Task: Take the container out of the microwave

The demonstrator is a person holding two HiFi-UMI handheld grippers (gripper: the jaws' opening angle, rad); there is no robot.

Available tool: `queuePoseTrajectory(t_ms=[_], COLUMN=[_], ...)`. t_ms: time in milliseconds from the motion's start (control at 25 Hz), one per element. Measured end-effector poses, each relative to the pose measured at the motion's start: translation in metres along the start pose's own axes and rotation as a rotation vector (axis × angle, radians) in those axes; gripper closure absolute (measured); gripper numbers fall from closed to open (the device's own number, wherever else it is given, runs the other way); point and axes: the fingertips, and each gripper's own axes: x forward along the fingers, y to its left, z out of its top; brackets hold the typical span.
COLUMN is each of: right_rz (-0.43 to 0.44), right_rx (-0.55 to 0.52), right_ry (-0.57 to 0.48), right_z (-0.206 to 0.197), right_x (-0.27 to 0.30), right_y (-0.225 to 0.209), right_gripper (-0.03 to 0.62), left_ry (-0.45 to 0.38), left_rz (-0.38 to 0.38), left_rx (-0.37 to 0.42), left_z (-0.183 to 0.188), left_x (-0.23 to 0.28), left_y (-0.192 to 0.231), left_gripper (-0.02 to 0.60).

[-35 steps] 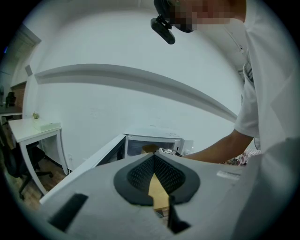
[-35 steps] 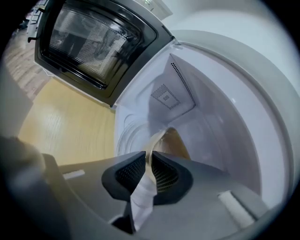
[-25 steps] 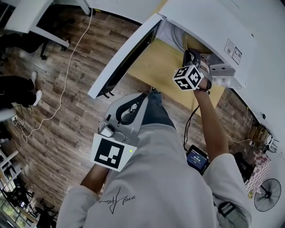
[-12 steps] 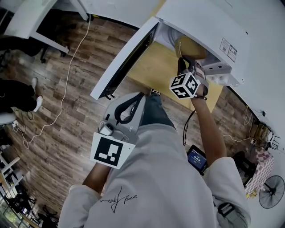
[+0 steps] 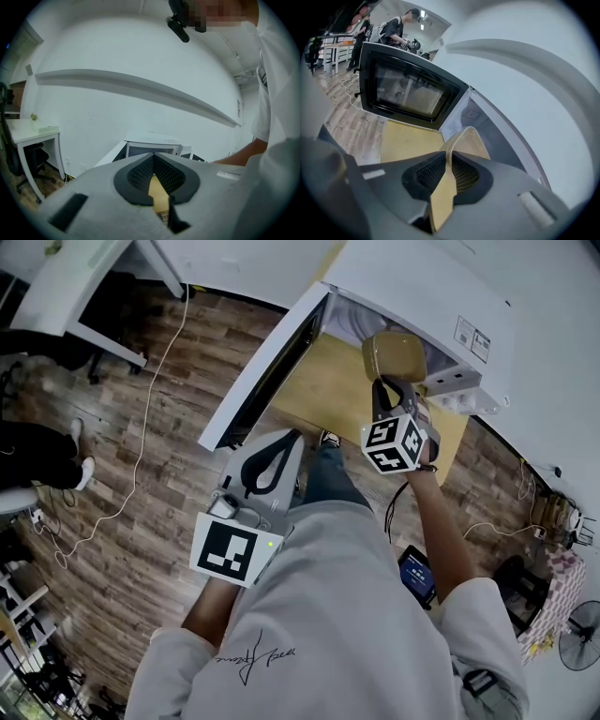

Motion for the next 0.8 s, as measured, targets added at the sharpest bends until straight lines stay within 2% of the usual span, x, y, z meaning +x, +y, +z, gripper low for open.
queuePoseTrajectory(t_ms=[240, 480, 680, 800], right_rz=[0.018, 0.028, 0.075, 0.081], right_rx=[0.073, 0.154, 0.267, 0.297], right_ry=[-0.009, -0.033, -0.066, -0.082], right_z=[0.0, 0.001, 0.001, 0.002], right_x=[-0.028, -0.056, -0.078, -0.093], right_y=[0.012, 0.017, 0.026, 0.032], right_gripper=[0.539, 0.539, 0.539, 0.539], left_ry=[0.019, 0.011, -0.001, -0.005], left_rz=[-0.031, -0.037, -0.066, -0.069], left_rx=[0.034, 0.022, 0.002, 0.001], left_z=[-0.006, -0.006, -0.003, -0.003], left_x=[-0.007, -0.012, -0.016, -0.02], left_y=[0.001, 0.0, -0.007, -0.009], left_gripper=[0.584, 0.584, 0.584, 0.583])
